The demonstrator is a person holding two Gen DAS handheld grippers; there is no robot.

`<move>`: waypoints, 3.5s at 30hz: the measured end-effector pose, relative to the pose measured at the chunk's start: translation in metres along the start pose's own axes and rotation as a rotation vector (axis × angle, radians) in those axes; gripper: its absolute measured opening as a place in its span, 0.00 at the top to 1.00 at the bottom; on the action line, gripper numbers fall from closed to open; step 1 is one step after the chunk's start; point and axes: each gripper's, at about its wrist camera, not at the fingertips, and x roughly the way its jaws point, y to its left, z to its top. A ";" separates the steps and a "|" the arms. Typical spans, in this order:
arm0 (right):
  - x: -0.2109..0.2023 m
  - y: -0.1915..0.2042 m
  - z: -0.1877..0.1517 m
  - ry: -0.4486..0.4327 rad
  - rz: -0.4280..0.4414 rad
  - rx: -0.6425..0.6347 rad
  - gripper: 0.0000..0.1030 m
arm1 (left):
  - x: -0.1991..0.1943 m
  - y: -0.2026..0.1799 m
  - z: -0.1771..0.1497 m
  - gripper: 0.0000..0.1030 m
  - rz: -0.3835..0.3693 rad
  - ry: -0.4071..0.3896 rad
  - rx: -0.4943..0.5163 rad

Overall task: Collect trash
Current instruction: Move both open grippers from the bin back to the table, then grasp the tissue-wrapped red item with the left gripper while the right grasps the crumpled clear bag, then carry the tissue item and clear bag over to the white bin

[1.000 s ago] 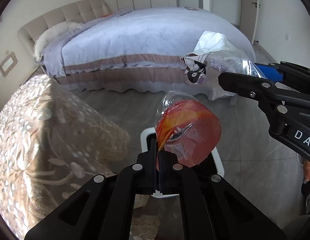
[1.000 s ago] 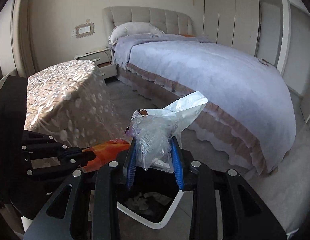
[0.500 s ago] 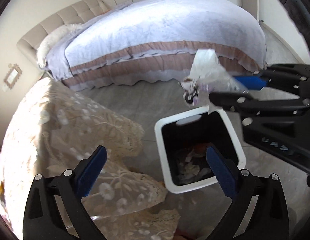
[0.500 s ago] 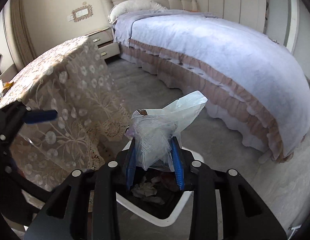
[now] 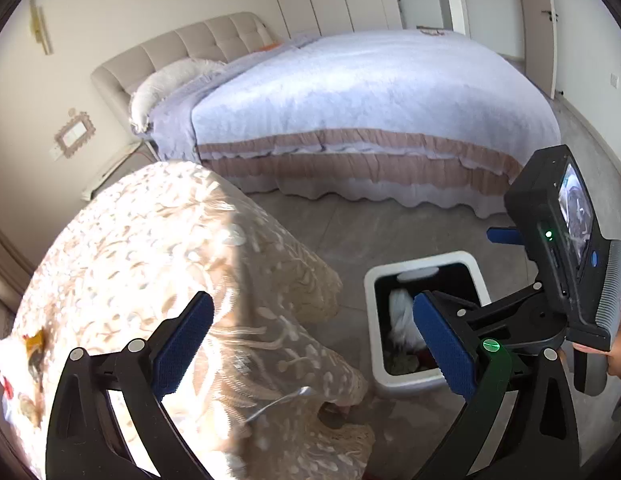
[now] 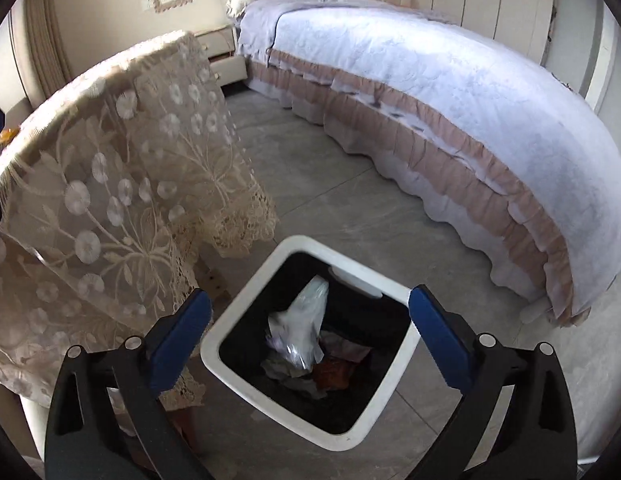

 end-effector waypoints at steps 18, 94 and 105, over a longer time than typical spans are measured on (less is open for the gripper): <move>-0.092 0.128 0.082 -0.345 0.191 -0.205 0.04 | -0.080 0.172 -0.072 0.05 0.327 -0.037 -0.325; -0.175 0.207 0.077 -0.364 0.362 -0.372 0.77 | -0.139 0.167 -0.096 0.52 0.107 -0.117 -0.350; -0.175 0.116 0.045 -0.350 0.207 -0.235 0.77 | -0.095 0.073 -0.050 0.52 -0.074 -0.116 -0.213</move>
